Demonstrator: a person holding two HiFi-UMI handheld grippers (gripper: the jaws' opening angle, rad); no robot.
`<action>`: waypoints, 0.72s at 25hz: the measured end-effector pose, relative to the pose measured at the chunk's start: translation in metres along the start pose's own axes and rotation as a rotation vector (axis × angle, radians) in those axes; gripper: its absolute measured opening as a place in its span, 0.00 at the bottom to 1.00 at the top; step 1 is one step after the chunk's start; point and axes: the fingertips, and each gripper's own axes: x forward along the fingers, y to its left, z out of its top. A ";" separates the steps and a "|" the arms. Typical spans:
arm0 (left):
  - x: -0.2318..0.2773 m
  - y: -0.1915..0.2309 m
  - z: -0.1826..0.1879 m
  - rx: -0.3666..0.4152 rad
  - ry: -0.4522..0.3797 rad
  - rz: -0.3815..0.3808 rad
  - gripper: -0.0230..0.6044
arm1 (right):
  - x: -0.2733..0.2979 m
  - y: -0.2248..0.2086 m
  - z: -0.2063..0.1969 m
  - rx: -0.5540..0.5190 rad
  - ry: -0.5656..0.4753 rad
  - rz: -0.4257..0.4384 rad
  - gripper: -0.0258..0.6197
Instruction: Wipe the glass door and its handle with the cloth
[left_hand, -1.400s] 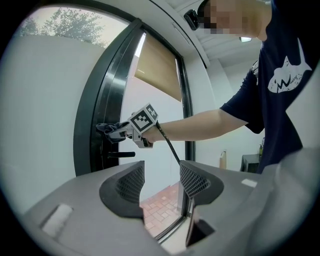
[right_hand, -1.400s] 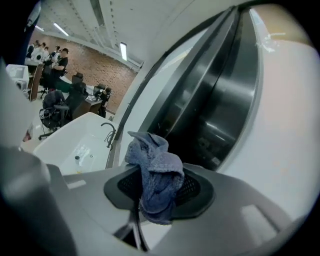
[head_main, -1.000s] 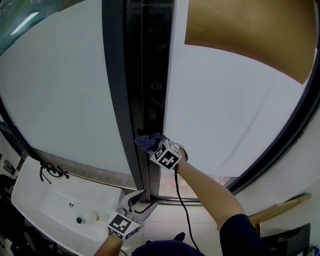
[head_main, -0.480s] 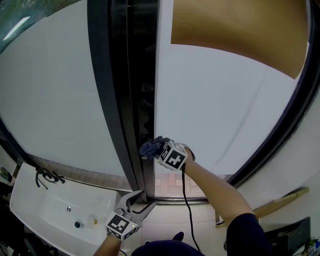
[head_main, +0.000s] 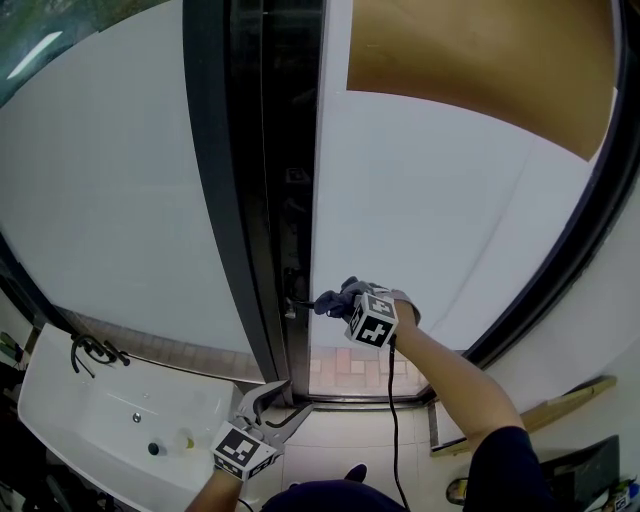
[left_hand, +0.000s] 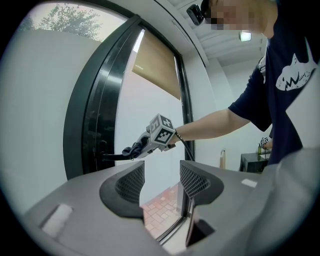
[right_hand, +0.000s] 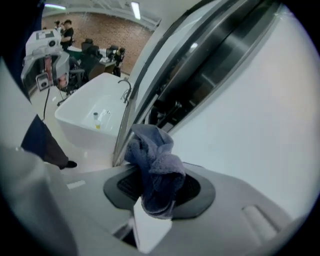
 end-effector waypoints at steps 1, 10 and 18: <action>-0.001 0.000 0.000 -0.005 0.002 0.000 0.38 | -0.001 0.001 -0.004 -0.024 0.007 -0.014 0.27; -0.005 0.002 0.002 -0.011 0.000 0.014 0.38 | -0.019 0.010 0.099 -0.101 -0.234 -0.066 0.27; -0.006 0.003 0.000 -0.011 -0.004 0.031 0.38 | 0.037 0.048 0.142 -0.516 -0.146 -0.194 0.27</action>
